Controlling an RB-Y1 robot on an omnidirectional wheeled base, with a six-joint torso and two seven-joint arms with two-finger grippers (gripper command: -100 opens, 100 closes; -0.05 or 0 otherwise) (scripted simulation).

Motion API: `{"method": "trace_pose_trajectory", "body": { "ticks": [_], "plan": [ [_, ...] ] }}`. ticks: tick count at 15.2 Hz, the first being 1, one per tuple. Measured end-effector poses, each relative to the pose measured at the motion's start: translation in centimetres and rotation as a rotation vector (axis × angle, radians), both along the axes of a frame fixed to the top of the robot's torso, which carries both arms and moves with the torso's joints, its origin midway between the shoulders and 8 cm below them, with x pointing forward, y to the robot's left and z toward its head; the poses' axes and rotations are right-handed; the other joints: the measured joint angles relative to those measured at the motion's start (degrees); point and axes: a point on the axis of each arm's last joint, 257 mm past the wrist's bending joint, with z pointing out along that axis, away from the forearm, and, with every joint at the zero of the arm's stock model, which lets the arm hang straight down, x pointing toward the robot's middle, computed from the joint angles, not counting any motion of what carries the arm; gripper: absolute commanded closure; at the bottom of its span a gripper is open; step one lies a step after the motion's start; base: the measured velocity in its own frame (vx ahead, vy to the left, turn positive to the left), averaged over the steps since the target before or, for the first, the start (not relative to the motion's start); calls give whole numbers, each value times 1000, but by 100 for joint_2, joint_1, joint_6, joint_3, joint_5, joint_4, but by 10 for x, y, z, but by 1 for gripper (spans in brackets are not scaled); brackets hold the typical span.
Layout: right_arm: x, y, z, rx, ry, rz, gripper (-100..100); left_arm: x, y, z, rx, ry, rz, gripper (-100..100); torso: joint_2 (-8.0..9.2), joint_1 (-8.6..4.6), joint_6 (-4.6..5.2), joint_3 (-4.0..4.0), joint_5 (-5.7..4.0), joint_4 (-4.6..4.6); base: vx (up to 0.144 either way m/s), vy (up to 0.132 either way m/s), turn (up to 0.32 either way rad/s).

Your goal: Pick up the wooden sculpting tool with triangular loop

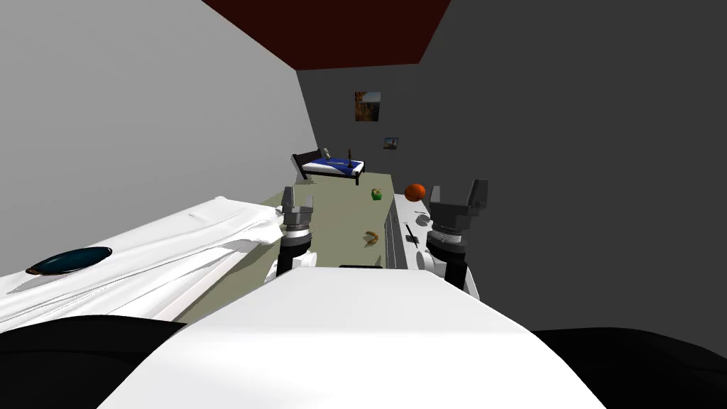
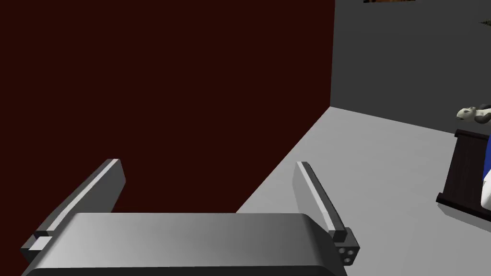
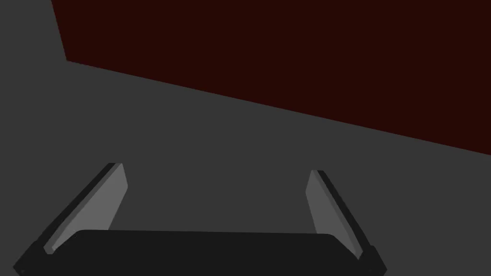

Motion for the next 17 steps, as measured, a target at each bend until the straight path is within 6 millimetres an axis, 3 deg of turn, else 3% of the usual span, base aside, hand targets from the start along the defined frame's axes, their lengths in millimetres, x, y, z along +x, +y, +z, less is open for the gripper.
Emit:
{"method": "trace_pose_trajectory", "body": {
  "ticks": [5,17],
  "plan": [
    [29,-9,-26,15,120,44,-100,0,0,0,0,0,0,0,-25,39,-1,-15,9,-6,56,104,6],
    [93,-41,-102,148,415,100,-100,0,0,0,0,0,0,0,-20,4,0,-12,1,-5,42,19,-9]
  ]
}}
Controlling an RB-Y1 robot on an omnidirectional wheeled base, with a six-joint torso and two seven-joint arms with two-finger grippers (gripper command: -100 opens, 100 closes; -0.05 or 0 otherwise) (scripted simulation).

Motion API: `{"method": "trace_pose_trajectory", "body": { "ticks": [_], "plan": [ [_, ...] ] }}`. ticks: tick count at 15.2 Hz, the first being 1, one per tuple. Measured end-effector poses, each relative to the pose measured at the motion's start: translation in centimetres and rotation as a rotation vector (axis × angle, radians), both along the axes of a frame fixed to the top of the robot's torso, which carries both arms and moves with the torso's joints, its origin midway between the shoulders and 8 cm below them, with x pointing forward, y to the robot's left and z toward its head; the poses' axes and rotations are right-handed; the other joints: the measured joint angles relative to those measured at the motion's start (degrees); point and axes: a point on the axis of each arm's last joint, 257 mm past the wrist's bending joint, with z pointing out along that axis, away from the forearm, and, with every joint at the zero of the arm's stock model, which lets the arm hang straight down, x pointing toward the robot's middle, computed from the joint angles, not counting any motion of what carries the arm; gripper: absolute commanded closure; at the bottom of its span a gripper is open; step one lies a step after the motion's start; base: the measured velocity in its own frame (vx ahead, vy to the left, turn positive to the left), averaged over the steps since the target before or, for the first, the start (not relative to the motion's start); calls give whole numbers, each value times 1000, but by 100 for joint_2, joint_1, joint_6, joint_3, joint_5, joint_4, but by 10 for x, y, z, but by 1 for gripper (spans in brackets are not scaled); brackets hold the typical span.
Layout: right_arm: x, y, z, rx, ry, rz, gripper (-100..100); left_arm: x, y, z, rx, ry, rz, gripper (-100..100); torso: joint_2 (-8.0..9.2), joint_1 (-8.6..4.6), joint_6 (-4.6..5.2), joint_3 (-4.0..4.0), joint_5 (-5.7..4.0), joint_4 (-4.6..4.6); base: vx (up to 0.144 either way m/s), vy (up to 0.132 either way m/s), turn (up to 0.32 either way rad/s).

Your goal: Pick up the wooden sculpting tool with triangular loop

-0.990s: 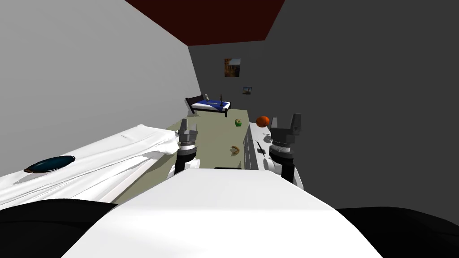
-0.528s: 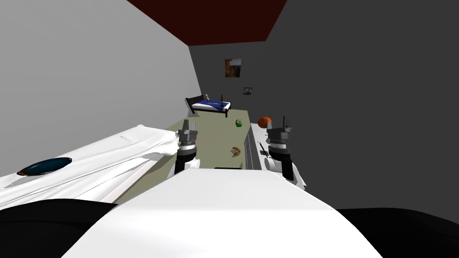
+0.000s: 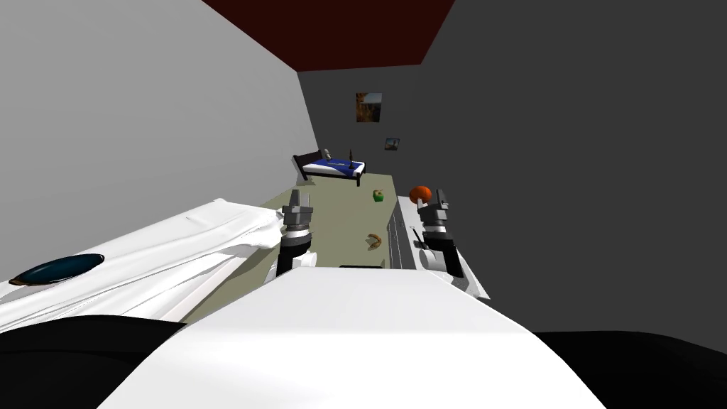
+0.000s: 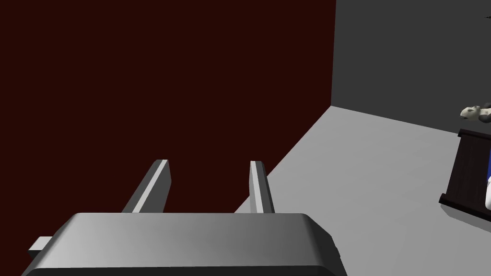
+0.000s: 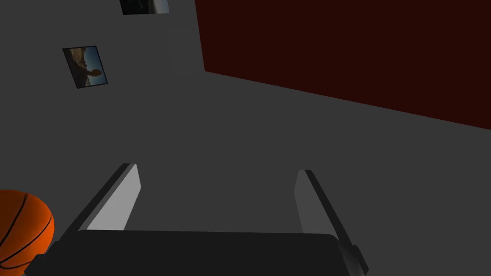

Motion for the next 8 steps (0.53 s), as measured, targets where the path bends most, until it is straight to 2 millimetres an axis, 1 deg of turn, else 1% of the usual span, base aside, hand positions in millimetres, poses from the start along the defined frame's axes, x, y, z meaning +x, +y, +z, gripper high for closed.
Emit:
{"method": "trace_pose_trajectory", "body": {
  "ticks": [3,5,8],
  "plan": [
    [13,-12,-20,36,75,2,-100,0,0,0,0,0,0,0,1,-4,0,1,-1,0,43,7,-20],
    [20,-22,-41,73,139,4,-100,0,0,0,0,0,0,0,-4,-3,0,-2,-1,-1,48,11,-12],
    [32,-30,-56,103,196,2,-100,0,0,0,0,0,0,0,3,-6,0,2,-1,1,29,2,-13]
  ]
}}
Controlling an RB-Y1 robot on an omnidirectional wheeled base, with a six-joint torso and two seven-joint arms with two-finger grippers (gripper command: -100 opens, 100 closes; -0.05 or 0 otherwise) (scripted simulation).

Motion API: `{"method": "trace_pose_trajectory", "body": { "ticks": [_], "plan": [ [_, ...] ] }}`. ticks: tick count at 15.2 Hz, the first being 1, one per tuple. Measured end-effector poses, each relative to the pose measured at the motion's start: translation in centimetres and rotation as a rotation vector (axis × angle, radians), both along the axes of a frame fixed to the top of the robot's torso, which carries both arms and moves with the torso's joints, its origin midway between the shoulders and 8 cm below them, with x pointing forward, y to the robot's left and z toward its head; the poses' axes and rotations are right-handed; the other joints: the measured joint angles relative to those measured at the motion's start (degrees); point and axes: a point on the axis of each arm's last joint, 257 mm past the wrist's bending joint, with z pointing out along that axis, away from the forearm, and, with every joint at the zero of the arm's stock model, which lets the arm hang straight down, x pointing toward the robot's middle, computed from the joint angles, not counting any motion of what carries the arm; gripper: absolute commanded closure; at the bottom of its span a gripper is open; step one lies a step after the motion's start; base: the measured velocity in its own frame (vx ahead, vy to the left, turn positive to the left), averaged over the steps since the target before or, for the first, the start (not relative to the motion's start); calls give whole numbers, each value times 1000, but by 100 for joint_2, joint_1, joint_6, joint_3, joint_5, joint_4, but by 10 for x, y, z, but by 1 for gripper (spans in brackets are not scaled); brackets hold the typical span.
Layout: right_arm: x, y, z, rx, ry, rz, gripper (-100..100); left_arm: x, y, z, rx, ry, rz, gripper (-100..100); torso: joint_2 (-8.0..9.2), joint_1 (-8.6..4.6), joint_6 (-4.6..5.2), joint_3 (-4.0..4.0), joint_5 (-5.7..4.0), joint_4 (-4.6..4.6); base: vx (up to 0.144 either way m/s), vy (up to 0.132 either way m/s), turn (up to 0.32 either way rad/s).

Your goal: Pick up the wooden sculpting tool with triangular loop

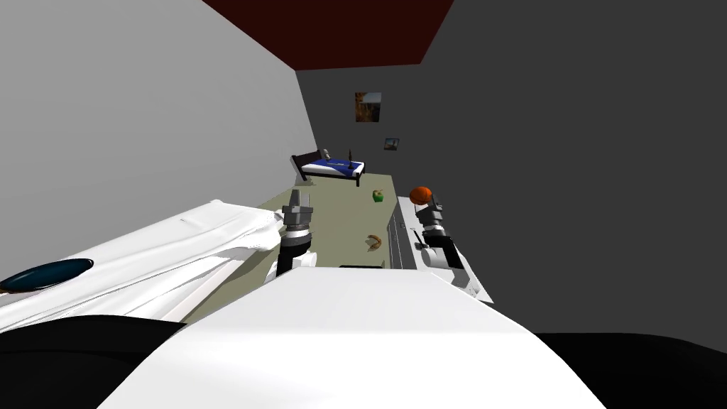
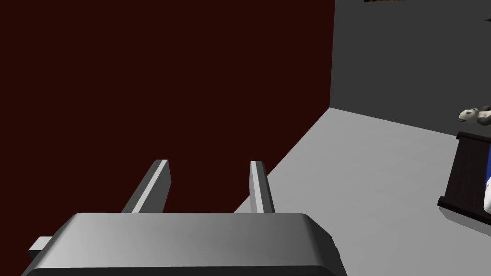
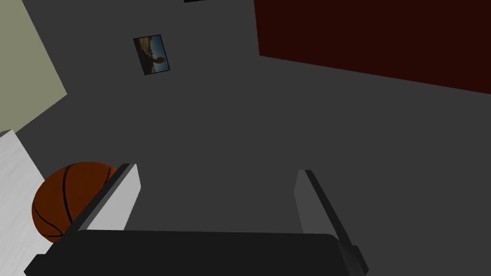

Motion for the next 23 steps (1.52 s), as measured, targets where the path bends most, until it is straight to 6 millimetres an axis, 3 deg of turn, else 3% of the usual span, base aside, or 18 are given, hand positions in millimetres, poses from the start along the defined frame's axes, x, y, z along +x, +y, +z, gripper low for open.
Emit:
{"method": "trace_pose_trajectory", "body": {
  "ticks": [8,23],
  "plan": [
    [21,-29,-66,120,202,-16,-100,0,0,0,0,0,0,0,0,-2,0,0,-1,0,38,1,-14],
    [30,-71,-160,329,500,-72,-100,0,0,0,0,0,0,0,-2,-4,0,-1,-1,0,34,-4,-16]
  ]
}}
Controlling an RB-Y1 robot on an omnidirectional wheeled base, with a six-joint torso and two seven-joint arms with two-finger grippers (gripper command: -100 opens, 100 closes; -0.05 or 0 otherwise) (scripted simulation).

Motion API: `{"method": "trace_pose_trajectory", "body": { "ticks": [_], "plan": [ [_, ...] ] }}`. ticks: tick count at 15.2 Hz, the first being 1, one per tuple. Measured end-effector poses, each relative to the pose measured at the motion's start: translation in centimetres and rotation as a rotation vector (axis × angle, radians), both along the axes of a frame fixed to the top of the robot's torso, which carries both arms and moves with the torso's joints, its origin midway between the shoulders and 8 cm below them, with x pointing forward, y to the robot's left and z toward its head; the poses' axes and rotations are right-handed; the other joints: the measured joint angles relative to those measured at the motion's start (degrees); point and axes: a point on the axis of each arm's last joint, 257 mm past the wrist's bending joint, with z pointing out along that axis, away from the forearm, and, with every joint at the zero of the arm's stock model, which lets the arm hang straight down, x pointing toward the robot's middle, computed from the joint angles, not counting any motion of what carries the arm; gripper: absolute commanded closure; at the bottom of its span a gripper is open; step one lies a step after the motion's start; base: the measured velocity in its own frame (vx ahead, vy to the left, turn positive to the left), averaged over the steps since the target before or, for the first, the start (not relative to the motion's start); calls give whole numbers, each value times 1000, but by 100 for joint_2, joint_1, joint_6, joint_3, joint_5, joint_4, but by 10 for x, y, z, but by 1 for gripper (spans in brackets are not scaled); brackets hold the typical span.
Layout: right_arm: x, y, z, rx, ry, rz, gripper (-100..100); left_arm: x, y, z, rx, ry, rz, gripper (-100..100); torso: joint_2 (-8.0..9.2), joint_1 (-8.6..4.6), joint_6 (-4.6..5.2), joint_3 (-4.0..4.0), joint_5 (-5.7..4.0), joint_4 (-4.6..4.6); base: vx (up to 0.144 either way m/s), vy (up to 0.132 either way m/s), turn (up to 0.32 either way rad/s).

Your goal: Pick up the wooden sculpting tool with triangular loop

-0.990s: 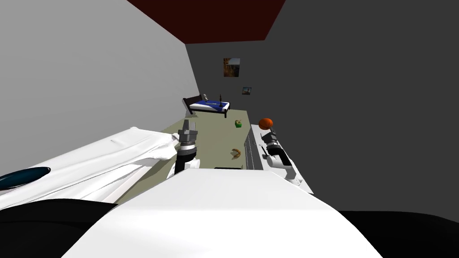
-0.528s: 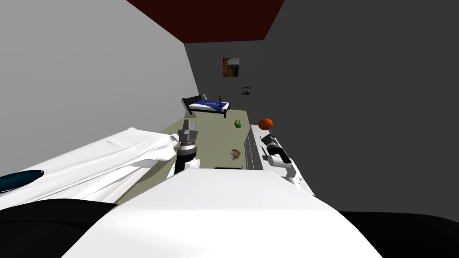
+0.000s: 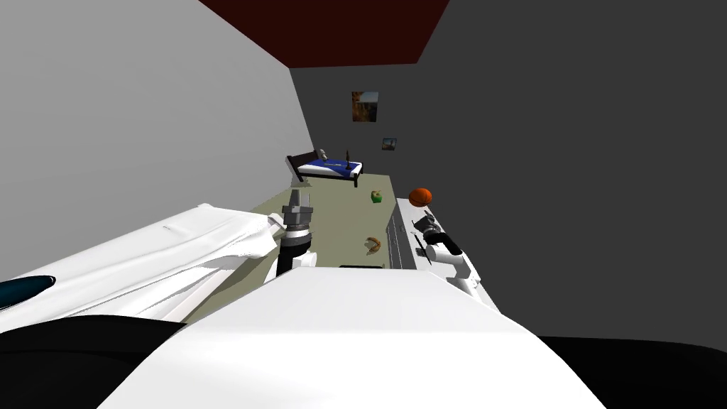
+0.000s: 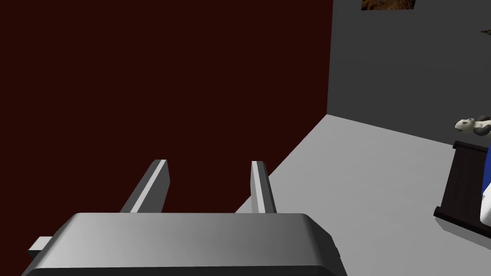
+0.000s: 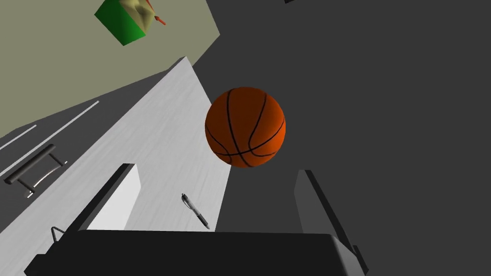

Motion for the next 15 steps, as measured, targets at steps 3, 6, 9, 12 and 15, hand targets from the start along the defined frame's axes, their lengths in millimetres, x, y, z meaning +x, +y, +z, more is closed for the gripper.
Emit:
{"method": "trace_pose_trajectory", "body": {
  "ticks": [3,6,9,12,15],
  "plan": [
    [-1,-7,-19,38,59,-15,-100,0,0,0,0,0,0,0,4,1,0,2,1,1,32,-3,-20],
    [-6,-13,-37,79,118,-32,-100,0,0,0,0,0,0,0,6,2,0,3,1,1,29,-4,-10],
    [-10,-23,-56,130,182,-55,-100,0,0,0,0,0,0,0,2,0,0,1,0,0,35,-6,-15],
    [-13,-29,-73,178,241,-77,-100,0,0,0,0,0,0,0,1,-1,0,0,0,0,39,-8,-21],
    [-19,-37,-94,237,312,-106,-100,0,0,0,0,0,0,0,-3,-5,0,-2,-1,-1,46,-15,-24]
  ]
}}
